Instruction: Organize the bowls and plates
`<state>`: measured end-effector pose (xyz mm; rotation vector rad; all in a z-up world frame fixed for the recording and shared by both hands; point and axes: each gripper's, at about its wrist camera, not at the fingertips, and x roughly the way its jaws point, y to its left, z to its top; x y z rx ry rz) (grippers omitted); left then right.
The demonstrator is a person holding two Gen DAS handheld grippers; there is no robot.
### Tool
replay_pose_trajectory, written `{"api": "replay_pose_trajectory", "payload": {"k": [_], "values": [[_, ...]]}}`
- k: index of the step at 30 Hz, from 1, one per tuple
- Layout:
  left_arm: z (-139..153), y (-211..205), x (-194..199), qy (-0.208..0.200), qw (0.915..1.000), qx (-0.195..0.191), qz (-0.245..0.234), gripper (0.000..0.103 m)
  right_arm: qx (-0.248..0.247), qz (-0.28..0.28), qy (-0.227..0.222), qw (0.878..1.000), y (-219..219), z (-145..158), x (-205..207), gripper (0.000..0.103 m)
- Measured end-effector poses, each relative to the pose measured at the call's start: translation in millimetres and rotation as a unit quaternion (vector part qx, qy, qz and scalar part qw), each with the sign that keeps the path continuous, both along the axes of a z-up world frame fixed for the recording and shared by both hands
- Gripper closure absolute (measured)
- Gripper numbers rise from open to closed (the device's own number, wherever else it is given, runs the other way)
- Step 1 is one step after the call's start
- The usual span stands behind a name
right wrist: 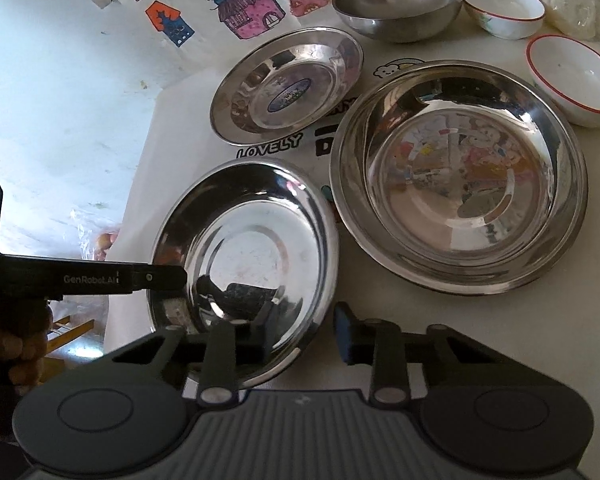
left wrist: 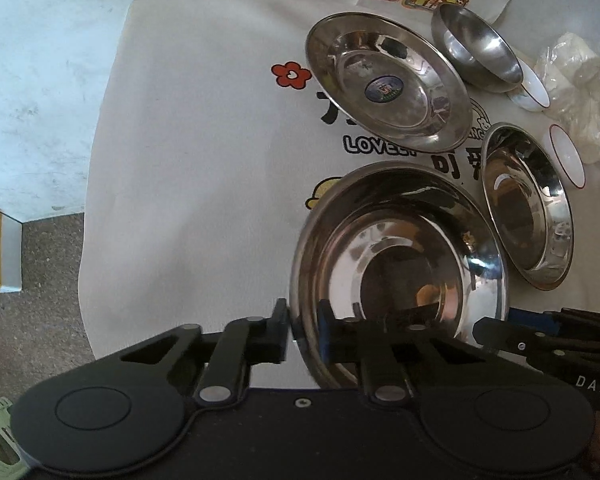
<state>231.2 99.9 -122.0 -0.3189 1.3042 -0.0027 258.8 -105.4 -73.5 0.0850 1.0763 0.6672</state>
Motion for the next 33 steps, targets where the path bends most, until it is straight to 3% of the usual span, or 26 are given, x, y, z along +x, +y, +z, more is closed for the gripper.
{"api": "replay_pose_trajectory", "payload": {"k": [5,21,26,33], "values": [[1,3,-4,-0.001,1.0000,0.001,0.001,0.091,-0.008,-0.002,0.001,1.000,2,-1,0,0.085],[36,3,-26,-0.049,0.9987,-0.004,0.008,0.091,-0.002,0.043,-0.068,0.997,11,25,-19,0.085],[48,-14,-14,-0.073,0.9973,-0.005,0.002,0.091,0.003,0.029,-0.090,0.996,6,32,-18,0.085],[51,-59,17,-0.089,0.9956,-0.004,-0.028,0.091,0.004,-0.019,-0.093,0.996,-14,17,-9,0.085]]}}
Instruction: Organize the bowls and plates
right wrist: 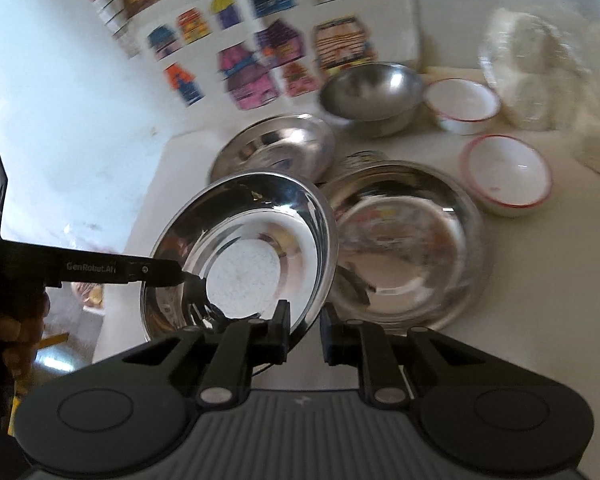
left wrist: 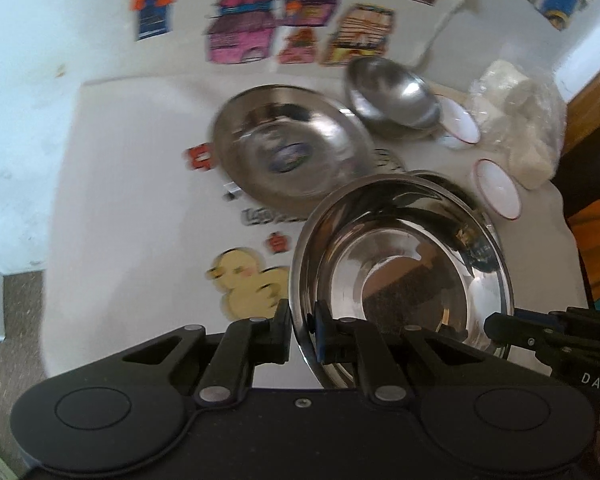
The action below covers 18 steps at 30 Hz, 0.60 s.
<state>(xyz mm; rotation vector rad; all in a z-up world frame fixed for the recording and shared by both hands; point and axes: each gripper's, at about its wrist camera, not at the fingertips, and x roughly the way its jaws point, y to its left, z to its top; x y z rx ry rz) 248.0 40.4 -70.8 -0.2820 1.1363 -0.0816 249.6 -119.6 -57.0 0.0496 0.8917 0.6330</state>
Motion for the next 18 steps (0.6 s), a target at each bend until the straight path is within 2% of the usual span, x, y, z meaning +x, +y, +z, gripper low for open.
{"api": "replay_pose_trajectory", "payload": {"k": [9,18], "values": [[-8,-57,34,-0.005,0.9995,0.007,-0.029,0.091,-0.012,-0.039,0.007,0.999,-46,-4,29,0.085],[-20,-93,55,0.009,0.9988,0.044,-0.018,0.088,-0.041,-0.011,0.017,0.999,-62,-13,67,0.085]]}}
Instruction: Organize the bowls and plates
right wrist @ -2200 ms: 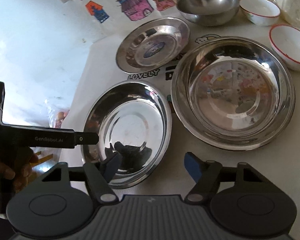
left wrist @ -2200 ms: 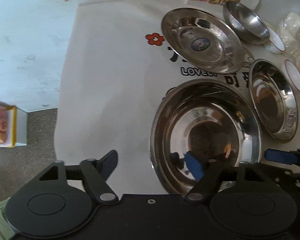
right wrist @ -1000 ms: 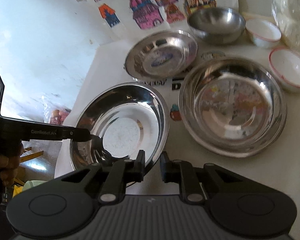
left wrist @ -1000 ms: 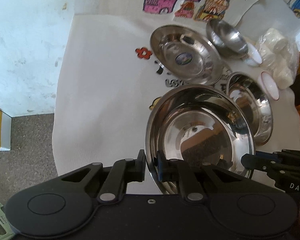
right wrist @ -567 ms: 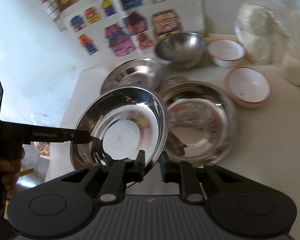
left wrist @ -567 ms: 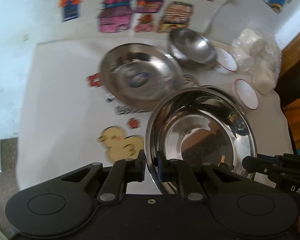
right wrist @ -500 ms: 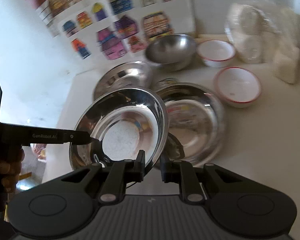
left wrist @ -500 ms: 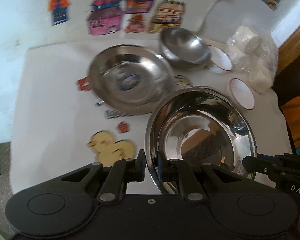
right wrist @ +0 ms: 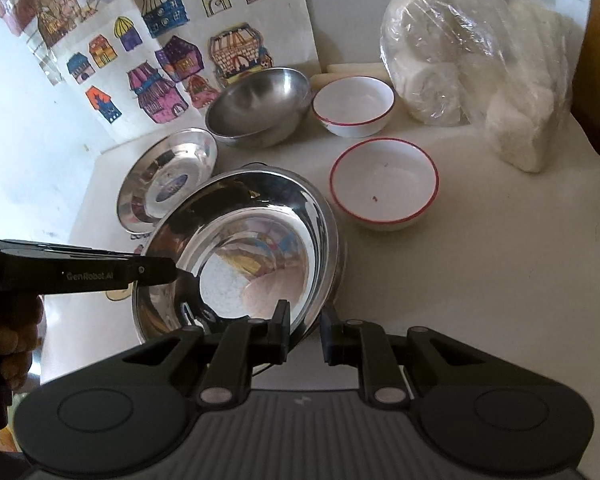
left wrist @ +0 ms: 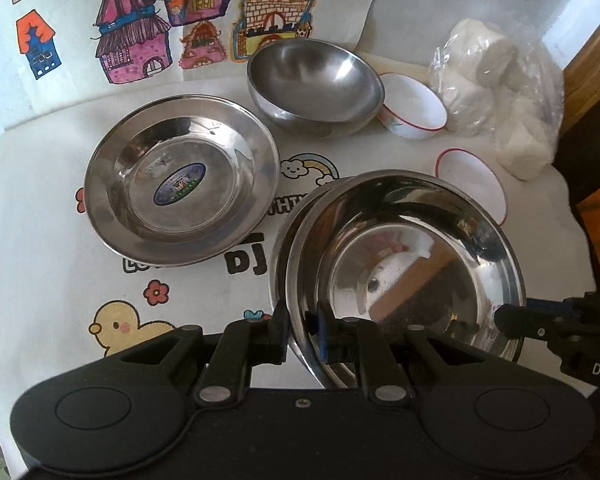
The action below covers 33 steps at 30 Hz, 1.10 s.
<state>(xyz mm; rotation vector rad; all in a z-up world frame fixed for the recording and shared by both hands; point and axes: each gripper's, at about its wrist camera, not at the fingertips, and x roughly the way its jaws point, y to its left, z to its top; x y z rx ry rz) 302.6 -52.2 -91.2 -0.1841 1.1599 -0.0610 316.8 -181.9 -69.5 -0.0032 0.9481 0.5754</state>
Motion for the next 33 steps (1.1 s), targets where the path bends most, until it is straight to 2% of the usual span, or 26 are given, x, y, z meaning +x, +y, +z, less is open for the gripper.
{"api": "replay_pose_trajectory", "payload": {"k": [9,18,27,32,33], "values": [[-5,-10,7,0.012,0.9984,0.046,0.030,0.087,-0.026,0.057,0.016,0.998,11,-8,26,0.083],[-15,-17,10,0.034,0.9965,0.067,0.036,0.084,-0.055,0.090,0.022,0.994,21,-14,31,0.081],[-22,-20,14,0.042,0.9957,0.074,0.035,0.083,-0.083,0.100,0.001,0.992,29,-14,30,0.079],[-22,-15,16,0.049,0.9958,0.058,0.050,0.082,-0.076,0.092,0.009,0.993,28,-16,31,0.073],[-21,-14,17,0.050,0.9958,0.055,0.053,0.078,-0.075,0.090,0.011,0.993,28,-17,31,0.072]]}}
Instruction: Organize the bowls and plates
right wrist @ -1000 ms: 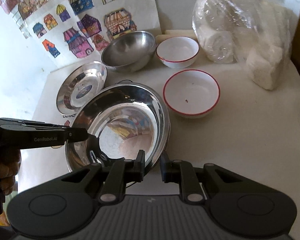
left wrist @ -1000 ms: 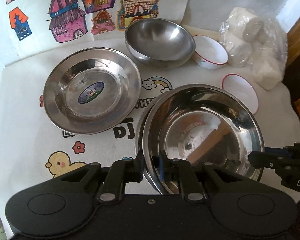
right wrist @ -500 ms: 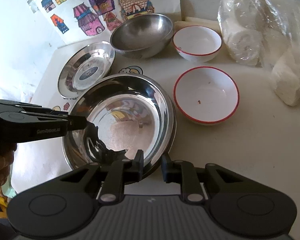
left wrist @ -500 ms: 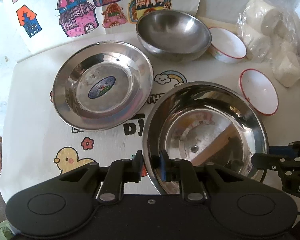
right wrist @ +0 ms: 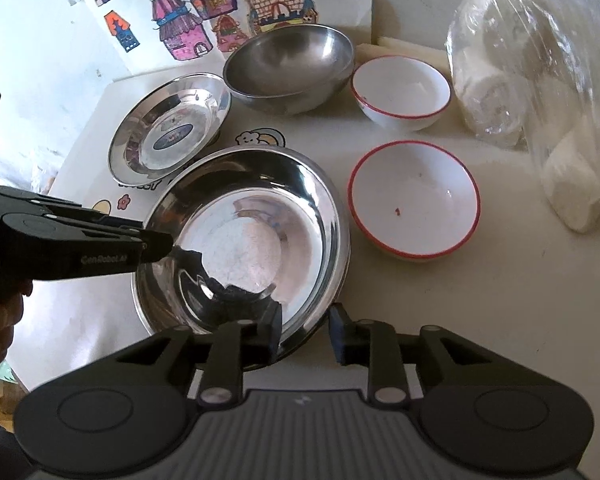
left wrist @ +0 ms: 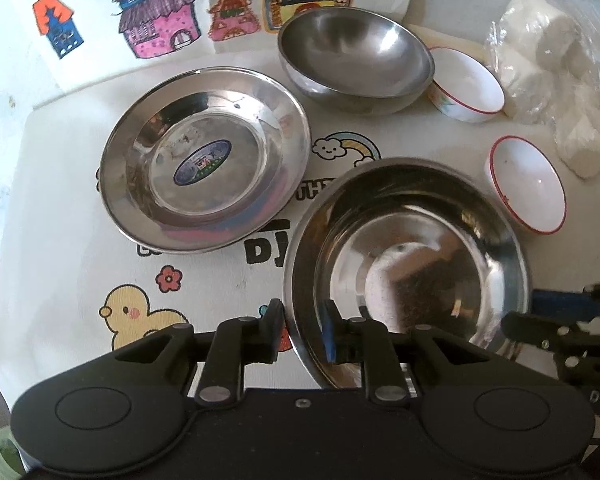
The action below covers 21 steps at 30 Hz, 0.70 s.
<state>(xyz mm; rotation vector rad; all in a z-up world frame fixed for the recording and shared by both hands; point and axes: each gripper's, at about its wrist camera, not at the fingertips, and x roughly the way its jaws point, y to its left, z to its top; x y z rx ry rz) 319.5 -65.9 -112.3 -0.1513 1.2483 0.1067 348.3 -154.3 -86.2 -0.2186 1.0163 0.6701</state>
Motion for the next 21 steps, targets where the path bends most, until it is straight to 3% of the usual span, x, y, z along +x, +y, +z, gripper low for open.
{"api": "replay_pose_trajectory", "payload": {"k": [5,6,10,17,21], "values": [[4,8,-1,-0.002,0.9999,-0.003,0.014,0.053,0.007,-0.013,-0.002,1.000,-1,2,-1,0.065],[6,11,-2,-0.003,0.9998,-0.006,0.020,0.043,0.008,-0.016,-0.002,1.000,-2,3,-2,0.063],[12,30,-8,-0.013,0.9986,-0.014,0.050,0.016,0.019,-0.034,-0.003,0.999,-3,6,-6,0.044],[16,80,-16,-0.020,0.9932,-0.027,0.111,0.002,0.056,-0.056,-0.003,0.997,4,12,-12,0.011],[21,106,-21,-0.030,0.9912,-0.019,0.127,0.001,0.074,-0.060,-0.009,0.995,14,16,-17,0.004]]}}
